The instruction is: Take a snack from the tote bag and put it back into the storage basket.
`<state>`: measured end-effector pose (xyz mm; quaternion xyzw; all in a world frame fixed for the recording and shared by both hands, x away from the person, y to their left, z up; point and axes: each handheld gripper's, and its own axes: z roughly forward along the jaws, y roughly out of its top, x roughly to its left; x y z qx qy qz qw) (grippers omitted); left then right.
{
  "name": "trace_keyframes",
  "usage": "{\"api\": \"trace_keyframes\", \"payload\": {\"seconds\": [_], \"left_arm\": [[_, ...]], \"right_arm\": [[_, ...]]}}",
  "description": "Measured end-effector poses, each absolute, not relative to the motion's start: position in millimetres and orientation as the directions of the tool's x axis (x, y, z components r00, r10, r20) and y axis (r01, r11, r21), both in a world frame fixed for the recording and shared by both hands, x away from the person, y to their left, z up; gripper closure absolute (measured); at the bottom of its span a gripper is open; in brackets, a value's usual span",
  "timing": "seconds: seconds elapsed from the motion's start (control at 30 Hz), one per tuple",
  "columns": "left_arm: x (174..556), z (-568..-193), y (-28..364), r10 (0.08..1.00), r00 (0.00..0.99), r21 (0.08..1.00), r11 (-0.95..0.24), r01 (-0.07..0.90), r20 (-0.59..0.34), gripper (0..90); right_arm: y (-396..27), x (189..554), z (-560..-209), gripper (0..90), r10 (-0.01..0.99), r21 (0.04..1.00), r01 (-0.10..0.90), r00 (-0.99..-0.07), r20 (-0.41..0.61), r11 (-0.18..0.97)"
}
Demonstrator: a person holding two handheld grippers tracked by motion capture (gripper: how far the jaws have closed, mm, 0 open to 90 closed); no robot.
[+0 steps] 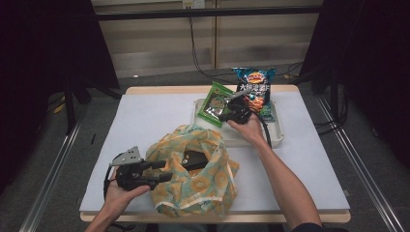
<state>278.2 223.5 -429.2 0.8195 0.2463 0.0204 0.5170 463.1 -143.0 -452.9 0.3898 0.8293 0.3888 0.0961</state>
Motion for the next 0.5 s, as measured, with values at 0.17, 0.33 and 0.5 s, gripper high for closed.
{"api": "trace_keyframes", "payload": {"seconds": [0.17,0.33,0.5], "left_arm": [[278,-429,224,0.428,0.877,0.858,-0.344,0.381,-0.218,44.5],[279,-429,226,0.426,0.879,0.859,-0.347,0.377,-0.214,44.5],[279,-429,225,0.429,0.878,0.859,-0.345,0.378,-0.213,44.5]], "right_arm": [[-134,468,-457,90.0,0.704,0.681,0.570,-0.701,0.112,0.459],[-130,470,-461,90.0,0.693,0.663,0.573,-0.712,0.111,0.482],[-124,473,-464,90.0,0.693,0.614,0.585,-0.716,0.084,0.529]]}}
